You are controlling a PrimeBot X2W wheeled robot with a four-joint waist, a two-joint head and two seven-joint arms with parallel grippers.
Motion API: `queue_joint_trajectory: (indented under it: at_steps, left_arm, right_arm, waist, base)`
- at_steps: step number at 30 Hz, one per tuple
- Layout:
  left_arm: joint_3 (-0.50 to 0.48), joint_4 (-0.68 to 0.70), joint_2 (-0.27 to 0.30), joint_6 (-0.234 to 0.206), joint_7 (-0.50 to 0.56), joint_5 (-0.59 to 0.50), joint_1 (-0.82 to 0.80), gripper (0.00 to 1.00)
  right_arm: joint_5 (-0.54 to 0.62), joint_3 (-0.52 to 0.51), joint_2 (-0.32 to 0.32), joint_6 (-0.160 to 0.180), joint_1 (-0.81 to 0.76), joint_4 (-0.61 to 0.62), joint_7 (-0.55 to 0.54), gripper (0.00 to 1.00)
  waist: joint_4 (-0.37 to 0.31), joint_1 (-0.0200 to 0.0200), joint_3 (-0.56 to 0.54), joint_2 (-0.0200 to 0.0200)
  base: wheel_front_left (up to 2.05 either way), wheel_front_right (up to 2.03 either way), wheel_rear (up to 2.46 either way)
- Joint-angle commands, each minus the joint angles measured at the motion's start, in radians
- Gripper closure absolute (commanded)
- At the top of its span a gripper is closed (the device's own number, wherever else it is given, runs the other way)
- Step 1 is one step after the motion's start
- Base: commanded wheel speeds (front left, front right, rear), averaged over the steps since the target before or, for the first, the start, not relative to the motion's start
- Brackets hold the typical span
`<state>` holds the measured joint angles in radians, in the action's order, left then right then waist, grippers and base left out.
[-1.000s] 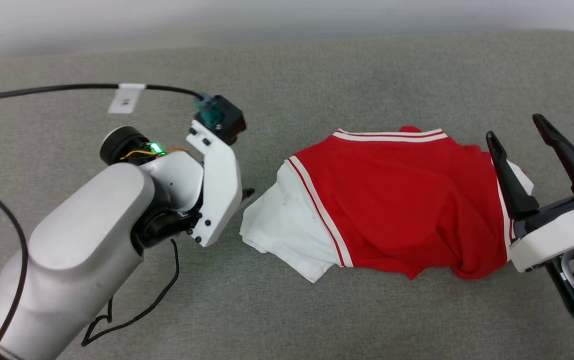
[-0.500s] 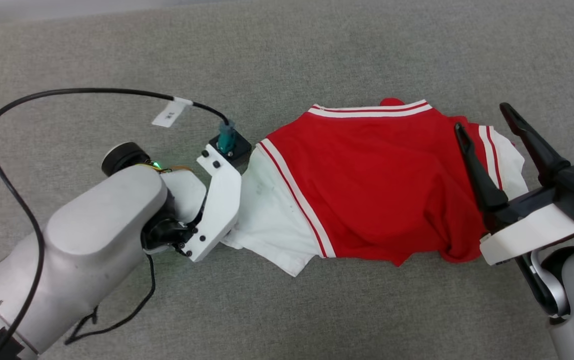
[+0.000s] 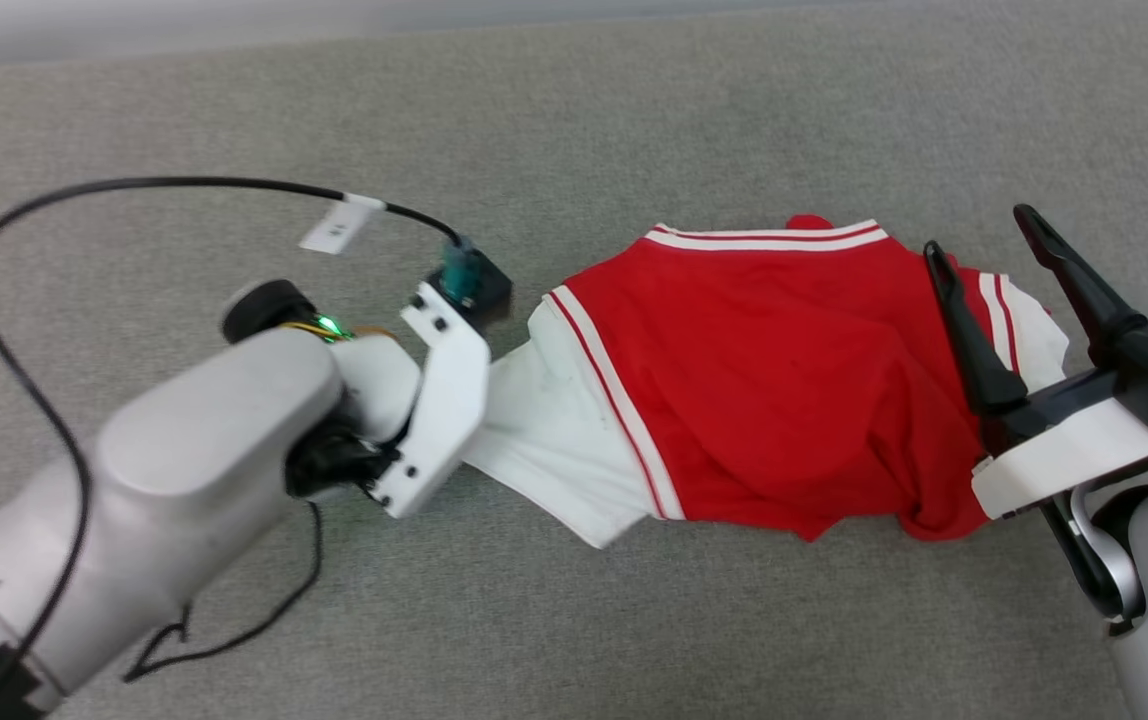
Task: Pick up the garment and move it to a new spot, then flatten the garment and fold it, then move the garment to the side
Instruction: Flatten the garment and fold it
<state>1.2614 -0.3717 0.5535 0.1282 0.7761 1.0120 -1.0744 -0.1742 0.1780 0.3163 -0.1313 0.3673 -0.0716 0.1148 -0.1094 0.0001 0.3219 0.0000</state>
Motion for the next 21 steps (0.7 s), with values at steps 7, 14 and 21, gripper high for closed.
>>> queue_joint_trajectory:
  at_steps: [7, 14, 21]
  left_arm:
    - [0.009, -0.016, 0.171, 0.000, -0.013, 0.018, -0.029, 1.00]
    - [0.011, -0.065, 0.330, -0.007, 0.014, 0.019, 0.033, 1.00]
    - [-0.008, -0.122, 0.334, -0.049, -0.069, 0.047, 0.100, 0.00]
  right_arm:
    - [0.002, -0.024, 0.013, 0.001, -0.037, -0.012, 0.012, 0.00]
    - [-0.006, -0.031, 0.019, 0.001, -0.056, -0.014, 0.014, 0.00]
    - [-0.009, -0.032, 0.024, 0.001, -0.067, -0.017, 0.003, 0.00]
  waist:
    - [0.044, -0.0001, -0.055, 0.0000]
    - [0.046, -0.0001, -0.061, 0.0000]
    - [0.040, -0.0001, -0.067, 0.0000]
  base:
    - [0.00, 0.00, 0.00]
    - [0.00, 0.00, 0.00]
    - [0.00, 0.00, 0.00]
